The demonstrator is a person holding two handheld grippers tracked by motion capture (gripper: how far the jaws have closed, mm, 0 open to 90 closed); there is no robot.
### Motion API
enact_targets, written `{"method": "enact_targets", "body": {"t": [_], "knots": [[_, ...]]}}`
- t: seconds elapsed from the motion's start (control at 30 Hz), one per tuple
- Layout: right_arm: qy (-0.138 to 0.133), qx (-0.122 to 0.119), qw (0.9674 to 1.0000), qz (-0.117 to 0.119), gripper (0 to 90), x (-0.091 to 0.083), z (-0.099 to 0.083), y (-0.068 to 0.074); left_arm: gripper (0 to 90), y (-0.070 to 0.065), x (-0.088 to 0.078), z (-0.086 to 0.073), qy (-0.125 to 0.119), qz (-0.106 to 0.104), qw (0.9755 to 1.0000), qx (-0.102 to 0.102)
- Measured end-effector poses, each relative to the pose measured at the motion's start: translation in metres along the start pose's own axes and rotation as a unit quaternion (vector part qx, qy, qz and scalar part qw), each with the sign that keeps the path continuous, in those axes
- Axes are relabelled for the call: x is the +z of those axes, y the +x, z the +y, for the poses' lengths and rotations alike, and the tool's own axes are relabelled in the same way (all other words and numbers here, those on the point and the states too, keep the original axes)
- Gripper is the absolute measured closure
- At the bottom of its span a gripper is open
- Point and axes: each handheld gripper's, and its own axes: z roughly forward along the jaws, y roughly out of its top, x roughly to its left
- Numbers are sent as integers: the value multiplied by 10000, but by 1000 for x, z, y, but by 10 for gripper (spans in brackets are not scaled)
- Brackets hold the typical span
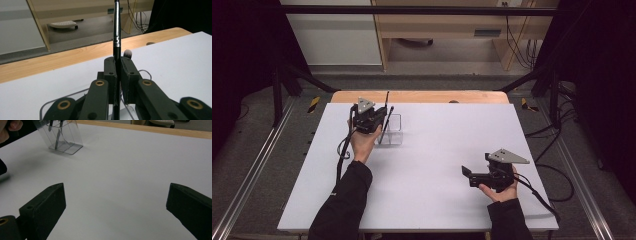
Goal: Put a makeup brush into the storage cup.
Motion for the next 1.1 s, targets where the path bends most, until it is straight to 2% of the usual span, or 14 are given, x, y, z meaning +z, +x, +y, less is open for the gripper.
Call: {"method": "enact_targets", "body": {"t": [0.33,1.1], "knots": [[-3,6,10000,8,30,0,0,1,830,1,-4,-7,-29,-6,10000,-8],[-2,-11,10000,32,30,1,0,3,829,-2,-10,-23,172,-89,9998,102]]}}
